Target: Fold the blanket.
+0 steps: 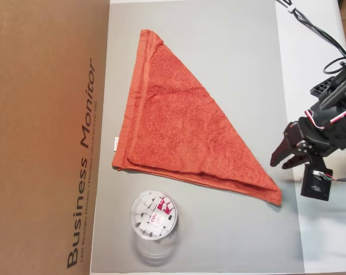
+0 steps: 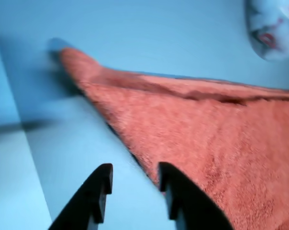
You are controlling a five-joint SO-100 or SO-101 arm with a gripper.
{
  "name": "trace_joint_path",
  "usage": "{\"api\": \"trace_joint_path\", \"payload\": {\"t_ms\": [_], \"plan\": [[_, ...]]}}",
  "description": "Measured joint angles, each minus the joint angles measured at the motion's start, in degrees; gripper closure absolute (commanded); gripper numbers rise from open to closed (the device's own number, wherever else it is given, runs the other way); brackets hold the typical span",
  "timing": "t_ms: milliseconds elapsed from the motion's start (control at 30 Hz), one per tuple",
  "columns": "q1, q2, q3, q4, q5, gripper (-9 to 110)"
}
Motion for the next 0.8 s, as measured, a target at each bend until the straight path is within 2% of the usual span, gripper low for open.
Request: {"api": "trace_joint_path", "payload": {"t_ms": [267, 800], "plan": [[-4.04, 0.0, 7.21, -9.23, 0.09, 90], [-6.68, -0.18, 13.8, -12.39, -0.09, 90]]}}
